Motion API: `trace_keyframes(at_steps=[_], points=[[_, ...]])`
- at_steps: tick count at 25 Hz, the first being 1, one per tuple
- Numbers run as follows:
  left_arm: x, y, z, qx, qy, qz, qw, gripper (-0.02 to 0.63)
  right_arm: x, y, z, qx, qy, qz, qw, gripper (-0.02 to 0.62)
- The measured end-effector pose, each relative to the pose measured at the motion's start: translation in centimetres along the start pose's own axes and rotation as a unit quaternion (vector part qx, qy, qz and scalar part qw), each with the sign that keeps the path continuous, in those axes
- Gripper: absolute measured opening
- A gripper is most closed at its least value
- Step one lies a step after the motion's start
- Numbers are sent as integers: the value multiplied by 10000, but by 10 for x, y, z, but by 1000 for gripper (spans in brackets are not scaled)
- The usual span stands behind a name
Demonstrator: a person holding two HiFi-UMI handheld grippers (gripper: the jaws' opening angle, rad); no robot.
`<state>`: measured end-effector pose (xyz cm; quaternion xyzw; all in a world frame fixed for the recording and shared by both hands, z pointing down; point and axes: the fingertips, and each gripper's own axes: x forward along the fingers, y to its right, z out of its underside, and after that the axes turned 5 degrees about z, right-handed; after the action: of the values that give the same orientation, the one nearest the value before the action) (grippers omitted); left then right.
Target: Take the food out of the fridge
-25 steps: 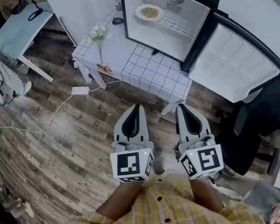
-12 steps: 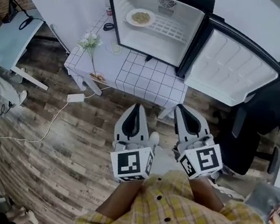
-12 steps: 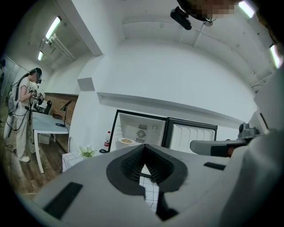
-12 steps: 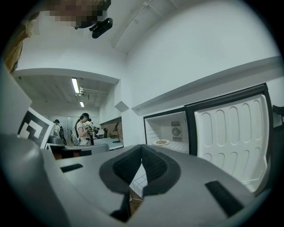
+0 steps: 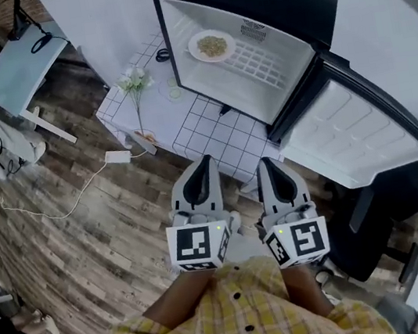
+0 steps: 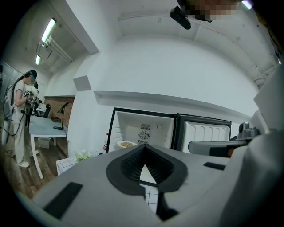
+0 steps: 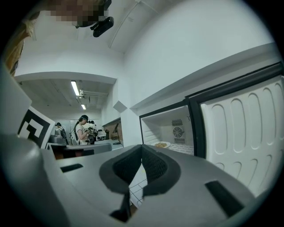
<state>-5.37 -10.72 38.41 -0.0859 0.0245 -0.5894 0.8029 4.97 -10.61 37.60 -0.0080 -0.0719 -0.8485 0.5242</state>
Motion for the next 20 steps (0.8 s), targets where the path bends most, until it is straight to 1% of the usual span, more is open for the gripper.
trace_keyframes(at_steps=[7,13,17,20], points=[[41,-9,-4,54,-67,-105,9999,6,33,20,-2,111,-35,-90,9999,6],[57,-13,-6,86,-94,-191,9997,6,51,30,-1,172,-86,-160,9997,6],[65,-15,-7,92,-117,-169,9997,6,56,31,0,181,-111,-164,9996,6],[73,-15,-10,94,-106,-78,9999,6,62,34,-3,150,-117,-106,9998,6]])
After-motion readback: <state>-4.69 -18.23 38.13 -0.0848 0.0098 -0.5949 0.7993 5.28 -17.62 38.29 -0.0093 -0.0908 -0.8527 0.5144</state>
